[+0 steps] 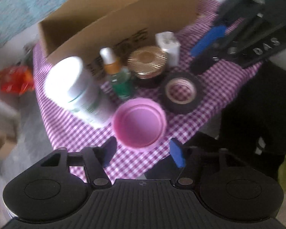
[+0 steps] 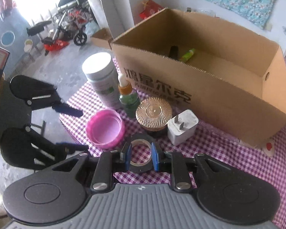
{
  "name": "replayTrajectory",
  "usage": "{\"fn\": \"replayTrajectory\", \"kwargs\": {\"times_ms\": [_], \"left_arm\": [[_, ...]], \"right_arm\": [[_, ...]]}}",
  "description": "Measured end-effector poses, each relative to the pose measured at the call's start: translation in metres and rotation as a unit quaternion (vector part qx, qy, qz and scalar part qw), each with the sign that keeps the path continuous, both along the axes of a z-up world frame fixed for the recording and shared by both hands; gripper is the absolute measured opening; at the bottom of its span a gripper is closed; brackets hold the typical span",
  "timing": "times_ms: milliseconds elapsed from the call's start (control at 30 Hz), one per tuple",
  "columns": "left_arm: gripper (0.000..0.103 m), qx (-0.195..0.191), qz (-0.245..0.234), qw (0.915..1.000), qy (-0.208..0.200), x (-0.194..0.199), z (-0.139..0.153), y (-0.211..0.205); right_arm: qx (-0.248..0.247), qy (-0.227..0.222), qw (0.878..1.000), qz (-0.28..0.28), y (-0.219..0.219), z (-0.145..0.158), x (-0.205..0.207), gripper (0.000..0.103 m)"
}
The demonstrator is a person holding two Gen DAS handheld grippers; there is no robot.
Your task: Organize rigid objects
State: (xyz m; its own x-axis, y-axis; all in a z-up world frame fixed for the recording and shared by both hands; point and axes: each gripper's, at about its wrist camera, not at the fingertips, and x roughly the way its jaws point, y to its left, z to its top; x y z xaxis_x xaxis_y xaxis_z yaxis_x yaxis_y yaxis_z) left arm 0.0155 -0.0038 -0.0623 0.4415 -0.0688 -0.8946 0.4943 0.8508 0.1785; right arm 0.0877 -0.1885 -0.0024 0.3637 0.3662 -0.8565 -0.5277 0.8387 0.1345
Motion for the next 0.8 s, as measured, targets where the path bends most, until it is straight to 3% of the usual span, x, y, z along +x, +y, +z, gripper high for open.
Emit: {"fn": "replayTrajectory", "kwargs": {"times_ms": [267, 467, 633, 800], "left_arm": [[0.066, 0.019, -0.072, 0.9972, -0.011, -0.001, -0.014, 0.000], [0.065, 0.028, -0.080, 0.9963, -0.012, -0.012, -0.017, 0.002], [0.064, -0.014, -0.064, 0.9976, -0.022, -0.019, -0.011, -0.012], [0.057, -0.017, -0.086, 0.9958, -0.028, -0.017, -0.019, -0.045]], "right_arm": [[-0.025, 0.019, 0.999, -0.030, -0.004, -0.016, 0.008, 0.024], [-0.018, 0.028, 0.998, -0.047, -0.008, -0.021, 0.012, 0.024], [-0.010, 0.039, 0.997, -0.060, -0.011, -0.030, 0.017, 0.024], [-0.009, 0.045, 0.997, -0.057, -0.011, -0.034, 0.021, 0.024]]}}
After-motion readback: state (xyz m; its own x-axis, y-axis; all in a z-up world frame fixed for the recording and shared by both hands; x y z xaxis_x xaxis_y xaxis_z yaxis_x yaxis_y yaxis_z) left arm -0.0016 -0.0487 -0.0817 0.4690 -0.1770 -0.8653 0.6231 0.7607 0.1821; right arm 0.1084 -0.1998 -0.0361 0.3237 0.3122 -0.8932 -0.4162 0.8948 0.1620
